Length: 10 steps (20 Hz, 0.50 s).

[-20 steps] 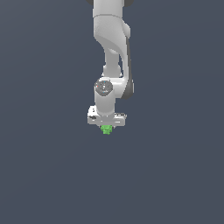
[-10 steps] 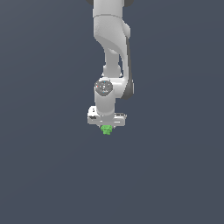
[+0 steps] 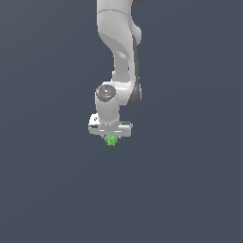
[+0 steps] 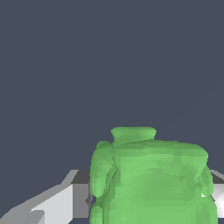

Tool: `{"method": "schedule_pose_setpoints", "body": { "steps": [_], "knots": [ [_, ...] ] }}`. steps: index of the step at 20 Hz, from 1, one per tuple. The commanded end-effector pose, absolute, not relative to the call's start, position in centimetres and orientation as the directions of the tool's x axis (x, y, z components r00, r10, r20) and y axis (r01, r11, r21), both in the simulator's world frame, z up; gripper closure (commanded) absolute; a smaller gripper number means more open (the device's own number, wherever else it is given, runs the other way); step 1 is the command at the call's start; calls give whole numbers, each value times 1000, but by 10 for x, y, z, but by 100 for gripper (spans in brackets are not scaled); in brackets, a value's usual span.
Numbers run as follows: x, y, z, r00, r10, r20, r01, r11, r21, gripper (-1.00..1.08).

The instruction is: Pick up the object and move it to a goal position.

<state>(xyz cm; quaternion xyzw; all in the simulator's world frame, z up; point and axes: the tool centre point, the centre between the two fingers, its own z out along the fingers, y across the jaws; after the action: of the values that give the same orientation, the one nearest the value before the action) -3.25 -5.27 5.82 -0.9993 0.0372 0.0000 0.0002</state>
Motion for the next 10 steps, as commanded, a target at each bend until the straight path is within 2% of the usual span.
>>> {"method": "schedule_pose_setpoints", "body": {
  "steps": [1,10],
  "knots": [
    [-28,-67,69,997,-75,1,-75,-997,0,108],
    [-2,-139,124,997,-75,1,-75,-997,-1,108]
  ]
}}
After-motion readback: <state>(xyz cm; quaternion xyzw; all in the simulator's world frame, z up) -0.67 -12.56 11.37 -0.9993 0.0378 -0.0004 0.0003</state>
